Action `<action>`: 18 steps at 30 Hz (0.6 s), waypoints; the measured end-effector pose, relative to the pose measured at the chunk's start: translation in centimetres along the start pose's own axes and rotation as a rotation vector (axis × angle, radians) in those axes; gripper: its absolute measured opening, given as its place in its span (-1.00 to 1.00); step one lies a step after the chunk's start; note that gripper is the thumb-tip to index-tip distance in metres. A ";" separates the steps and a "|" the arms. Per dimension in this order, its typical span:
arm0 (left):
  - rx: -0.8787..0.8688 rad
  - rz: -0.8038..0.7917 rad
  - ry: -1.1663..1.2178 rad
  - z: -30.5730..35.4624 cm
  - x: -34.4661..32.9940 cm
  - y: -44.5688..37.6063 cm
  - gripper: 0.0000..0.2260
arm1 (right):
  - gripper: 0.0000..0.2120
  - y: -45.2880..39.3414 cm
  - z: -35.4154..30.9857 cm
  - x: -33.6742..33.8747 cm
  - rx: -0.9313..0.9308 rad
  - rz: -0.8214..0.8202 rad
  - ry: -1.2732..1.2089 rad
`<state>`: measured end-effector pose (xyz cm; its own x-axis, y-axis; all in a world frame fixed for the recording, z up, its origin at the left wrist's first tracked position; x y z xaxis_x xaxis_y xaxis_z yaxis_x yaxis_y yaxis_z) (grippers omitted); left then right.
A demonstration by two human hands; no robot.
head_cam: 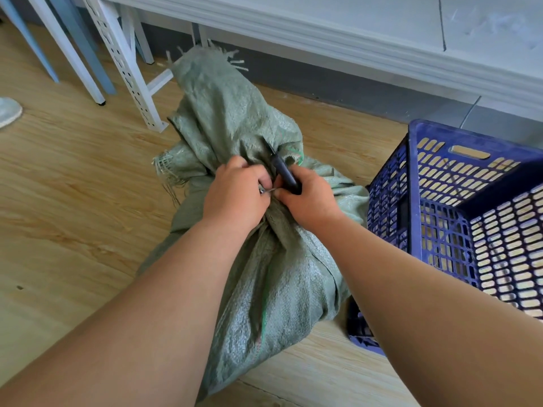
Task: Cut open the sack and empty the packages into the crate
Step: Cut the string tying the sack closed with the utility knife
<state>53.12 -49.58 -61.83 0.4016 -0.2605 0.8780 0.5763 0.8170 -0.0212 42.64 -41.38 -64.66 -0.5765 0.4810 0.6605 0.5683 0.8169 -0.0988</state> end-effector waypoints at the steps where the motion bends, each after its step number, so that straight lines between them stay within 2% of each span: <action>1: -0.017 0.009 0.034 0.0 -0.1 0.1 -0.94 | -0.84 0.0 0.1 0.1 -0.020 -0.007 -0.008; 3: -0.026 0.006 0.129 -0.1 -0.3 0.0 -0.93 | -0.86 0.0 0.4 0.4 -0.056 -0.004 -0.055; 5: -0.020 0.012 0.219 -0.1 -0.1 -0.2 -0.92 | -0.85 0.6 0.4 1.5 -0.062 0.111 -0.075; 7: -0.016 0.022 0.241 -0.1 0.1 -0.5 -0.92 | -0.68 2.1 0.1 2.8 -0.050 0.299 -0.060; 9: -0.009 0.017 0.240 0.0 -0.1 -0.7 -0.92 | -0.59 4.1 -0.3 2.6 -0.075 0.364 -0.061; 13: 0.040 -0.002 0.265 -0.3 -0.4 -1.1 -0.85 | -0.55 6.9 0.3 0.0 -0.275 0.214 -0.067; 18: 0.045 -0.029 0.251 -0.4 -0.6 -1.3 -0.95 | -0.67 7.1 1.3 -0.4 -0.398 0.160 -0.079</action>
<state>52.45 -50.68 -62.48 0.5527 -0.3996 0.7313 0.5605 0.8277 0.0286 46.20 -35.33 -66.57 -0.4969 0.6270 0.5999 0.8274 0.5508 0.1097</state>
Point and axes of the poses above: each hand's wrist, its own y-axis away from the middle knuckle, its own x-axis out of the back of the hand, z = x × y, the point moved 8 cm from there along -y, towards the middle knuckle, and after that the axes turned 9 degrees about x, right-handed, at the moved point
